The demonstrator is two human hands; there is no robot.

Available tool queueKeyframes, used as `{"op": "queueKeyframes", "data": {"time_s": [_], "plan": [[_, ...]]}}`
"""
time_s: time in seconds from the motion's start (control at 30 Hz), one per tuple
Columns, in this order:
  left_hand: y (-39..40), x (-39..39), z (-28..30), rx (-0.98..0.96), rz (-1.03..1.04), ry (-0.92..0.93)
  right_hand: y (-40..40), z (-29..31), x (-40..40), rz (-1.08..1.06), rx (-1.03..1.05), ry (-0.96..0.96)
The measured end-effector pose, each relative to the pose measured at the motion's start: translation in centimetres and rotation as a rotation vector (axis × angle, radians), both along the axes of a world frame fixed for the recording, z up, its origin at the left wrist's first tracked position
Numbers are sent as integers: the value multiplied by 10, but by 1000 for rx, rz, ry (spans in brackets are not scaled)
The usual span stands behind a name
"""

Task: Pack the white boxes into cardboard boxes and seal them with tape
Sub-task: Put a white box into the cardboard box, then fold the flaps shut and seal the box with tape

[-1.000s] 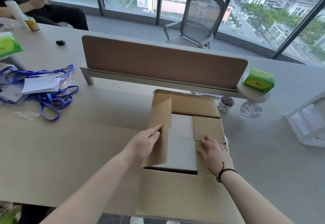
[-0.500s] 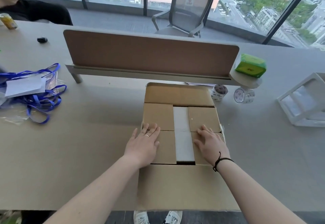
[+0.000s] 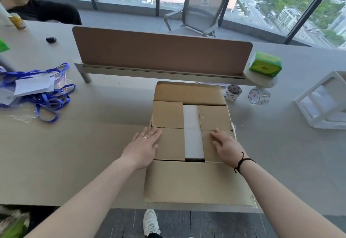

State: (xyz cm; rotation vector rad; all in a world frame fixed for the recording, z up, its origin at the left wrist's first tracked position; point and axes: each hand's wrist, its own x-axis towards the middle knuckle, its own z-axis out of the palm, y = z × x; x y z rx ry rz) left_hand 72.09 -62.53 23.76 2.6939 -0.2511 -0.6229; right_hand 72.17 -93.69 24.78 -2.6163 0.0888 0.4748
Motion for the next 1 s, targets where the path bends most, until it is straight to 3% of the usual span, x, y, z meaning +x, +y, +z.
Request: {"op": "queueKeyframes", "data": {"time_s": [0.17,0.33,0.6,0.73,0.87,1.0], "plan": [[17,-21,0,-136,45,-3,-40,8,-34,-65,91,-111],[24,-40,-1,-296,151,-20,-70,7,-56,-34,132,-88],[28,-54,8,-260,197,-45,-92,9,-57,45,142,30],[28,-53,9,-285,229,-66,-104,7,-59,67,258,71],[28,-54,6,-501,358,7,-108,6,-55,-75,561,87],[15,-48,6,-667,583,4,-95,2,-46,-325,647,-38]]}}
